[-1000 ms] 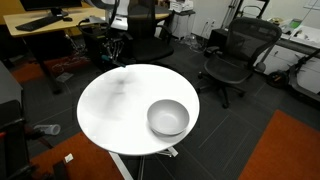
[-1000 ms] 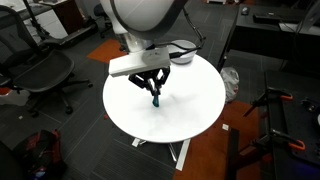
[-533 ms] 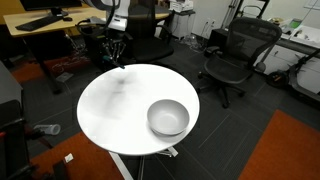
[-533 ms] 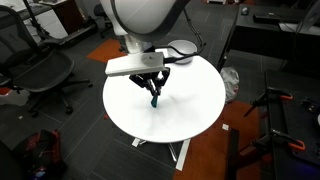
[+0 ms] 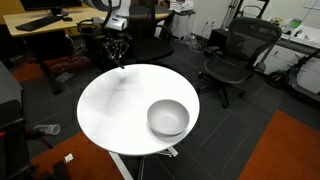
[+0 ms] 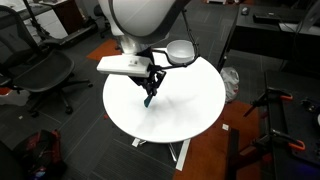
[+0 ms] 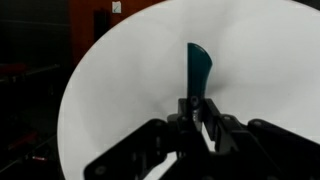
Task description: Move the marker to the left.
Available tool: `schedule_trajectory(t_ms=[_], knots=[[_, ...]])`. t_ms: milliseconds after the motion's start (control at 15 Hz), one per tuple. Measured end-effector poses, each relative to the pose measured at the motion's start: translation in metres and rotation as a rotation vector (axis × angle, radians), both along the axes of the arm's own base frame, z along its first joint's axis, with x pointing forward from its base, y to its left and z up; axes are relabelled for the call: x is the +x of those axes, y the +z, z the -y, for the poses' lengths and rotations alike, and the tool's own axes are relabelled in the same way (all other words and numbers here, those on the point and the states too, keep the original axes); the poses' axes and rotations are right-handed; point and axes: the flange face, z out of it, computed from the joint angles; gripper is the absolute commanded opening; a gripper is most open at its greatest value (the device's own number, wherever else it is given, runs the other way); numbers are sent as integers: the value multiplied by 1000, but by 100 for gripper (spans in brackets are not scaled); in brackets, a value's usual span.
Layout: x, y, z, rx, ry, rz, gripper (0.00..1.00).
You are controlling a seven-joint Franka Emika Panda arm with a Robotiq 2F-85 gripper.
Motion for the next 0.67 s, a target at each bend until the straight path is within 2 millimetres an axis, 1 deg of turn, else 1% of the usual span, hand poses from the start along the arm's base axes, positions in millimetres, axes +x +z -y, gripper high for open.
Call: schedule_trajectory(t_ms=[667], knots=[[24, -9, -11, -20, -203, 79, 5]])
